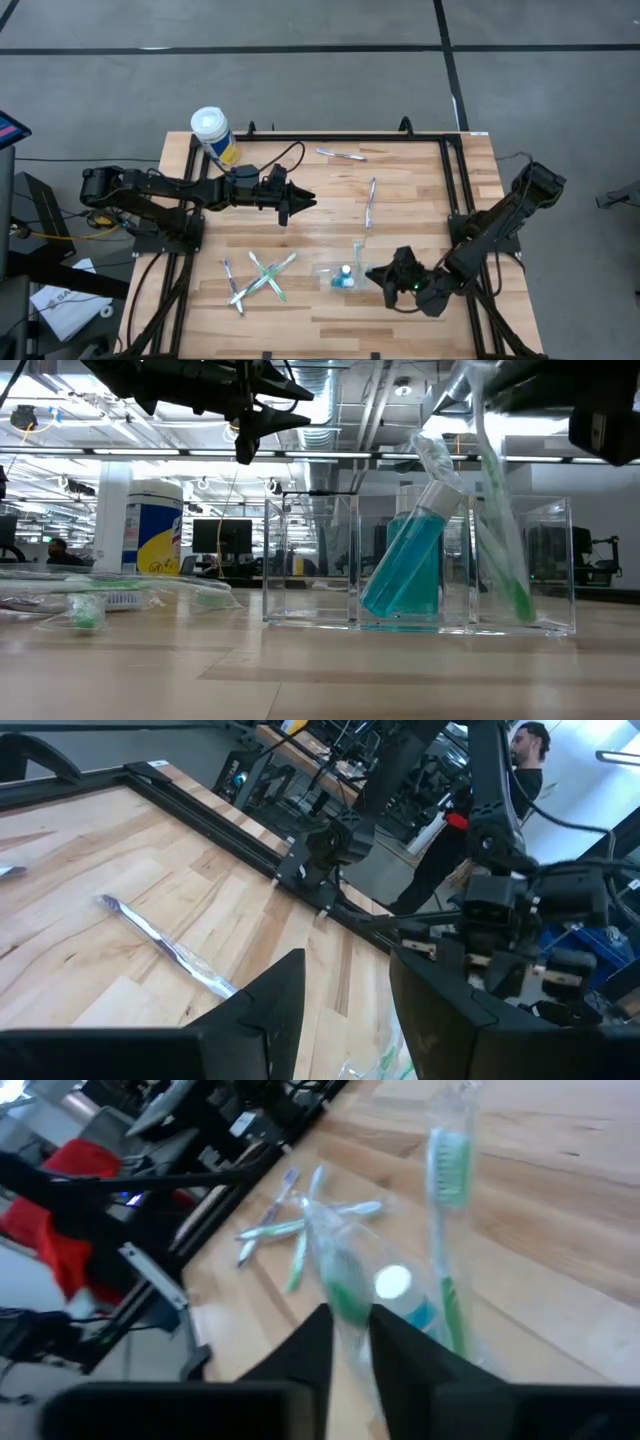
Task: Pick & Place toothbrushing station
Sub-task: Put the green toothbrush in the transparent organizer, then put the purple toothbrush in the transparent organizer
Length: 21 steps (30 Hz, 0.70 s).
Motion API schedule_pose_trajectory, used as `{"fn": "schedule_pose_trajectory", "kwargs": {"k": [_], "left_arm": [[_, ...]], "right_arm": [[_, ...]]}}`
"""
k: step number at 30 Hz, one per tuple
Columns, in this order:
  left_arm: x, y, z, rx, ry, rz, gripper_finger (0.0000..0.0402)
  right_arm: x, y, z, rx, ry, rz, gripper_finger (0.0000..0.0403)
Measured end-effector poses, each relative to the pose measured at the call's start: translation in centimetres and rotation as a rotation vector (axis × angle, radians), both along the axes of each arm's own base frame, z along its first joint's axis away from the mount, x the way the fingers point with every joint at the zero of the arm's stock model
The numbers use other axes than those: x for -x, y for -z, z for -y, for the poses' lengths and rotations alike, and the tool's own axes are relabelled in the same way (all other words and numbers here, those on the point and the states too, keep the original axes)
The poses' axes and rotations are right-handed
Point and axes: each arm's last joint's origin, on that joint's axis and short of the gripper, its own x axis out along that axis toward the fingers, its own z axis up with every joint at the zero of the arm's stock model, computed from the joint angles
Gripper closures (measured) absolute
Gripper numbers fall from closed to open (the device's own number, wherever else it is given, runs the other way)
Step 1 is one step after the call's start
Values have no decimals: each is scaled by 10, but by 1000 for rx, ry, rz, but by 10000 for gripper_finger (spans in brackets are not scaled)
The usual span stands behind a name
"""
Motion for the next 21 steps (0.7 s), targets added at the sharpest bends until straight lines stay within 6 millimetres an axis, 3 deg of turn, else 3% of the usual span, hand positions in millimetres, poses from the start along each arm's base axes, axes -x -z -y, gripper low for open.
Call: {"fn": "schedule_pose_trajectory", "kwargs": {"k": [10, 15, 21], "left_arm": [[0, 0, 0, 0, -1, -2, 259], [0, 0, 0, -24, 3, -5, 259], [0, 1, -3, -55, -2, -12, 259]], "right_arm": [[9, -36, 7, -3, -117, 82, 203], [16, -67, 19, 41, -151, 192, 187], [23, -91, 42, 91, -128, 256, 203]]}}
